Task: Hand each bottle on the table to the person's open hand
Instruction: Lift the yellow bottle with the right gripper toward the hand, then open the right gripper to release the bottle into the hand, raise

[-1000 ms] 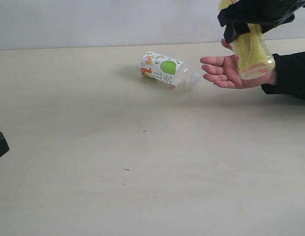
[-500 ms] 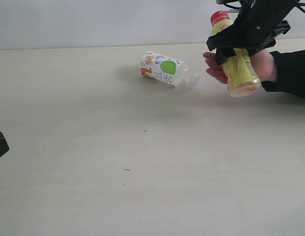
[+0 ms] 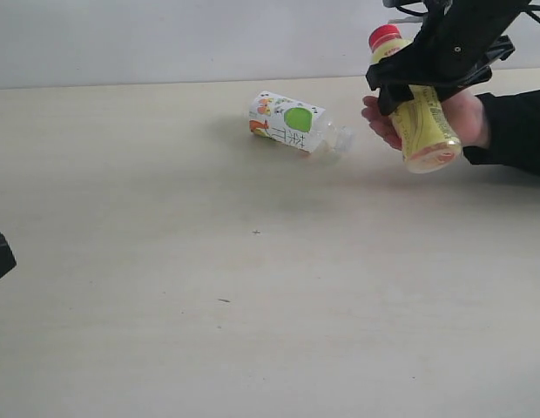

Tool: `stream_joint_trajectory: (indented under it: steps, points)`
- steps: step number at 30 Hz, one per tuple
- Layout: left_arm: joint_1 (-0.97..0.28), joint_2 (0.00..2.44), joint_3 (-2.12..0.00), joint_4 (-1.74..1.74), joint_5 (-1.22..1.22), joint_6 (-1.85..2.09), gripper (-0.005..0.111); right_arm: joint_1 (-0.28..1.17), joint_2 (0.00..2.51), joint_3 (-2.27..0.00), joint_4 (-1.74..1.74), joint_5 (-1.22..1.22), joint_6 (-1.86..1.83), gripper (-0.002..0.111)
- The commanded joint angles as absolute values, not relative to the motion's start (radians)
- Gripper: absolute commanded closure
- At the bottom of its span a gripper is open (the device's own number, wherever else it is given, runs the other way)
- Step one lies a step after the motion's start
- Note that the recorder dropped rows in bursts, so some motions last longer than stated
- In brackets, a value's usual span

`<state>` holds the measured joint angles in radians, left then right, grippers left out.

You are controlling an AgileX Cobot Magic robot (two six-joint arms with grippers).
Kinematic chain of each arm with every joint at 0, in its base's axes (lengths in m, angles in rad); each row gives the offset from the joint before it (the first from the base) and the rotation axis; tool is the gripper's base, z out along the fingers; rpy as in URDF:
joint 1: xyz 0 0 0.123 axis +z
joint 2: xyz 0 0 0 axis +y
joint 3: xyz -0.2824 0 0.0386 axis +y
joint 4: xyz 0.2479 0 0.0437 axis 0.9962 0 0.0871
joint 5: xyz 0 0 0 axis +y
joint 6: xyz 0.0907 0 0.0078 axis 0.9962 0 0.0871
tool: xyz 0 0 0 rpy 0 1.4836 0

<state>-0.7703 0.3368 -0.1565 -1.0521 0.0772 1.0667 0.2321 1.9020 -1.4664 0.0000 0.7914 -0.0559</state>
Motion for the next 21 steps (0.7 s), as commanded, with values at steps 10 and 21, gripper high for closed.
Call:
stream_joint_trajectory:
  steps: [10,21]
  points:
    - [-0.768,0.333,-0.154,-1.057,0.075,1.066,0.107,0.232,1.793,-1.476,-0.010,0.778,-0.063,0.033]
    - [-0.768,0.333,-0.154,-1.057,0.075,1.066,0.107,0.232,1.651,-1.476,0.147,0.846,-0.244,0.033]
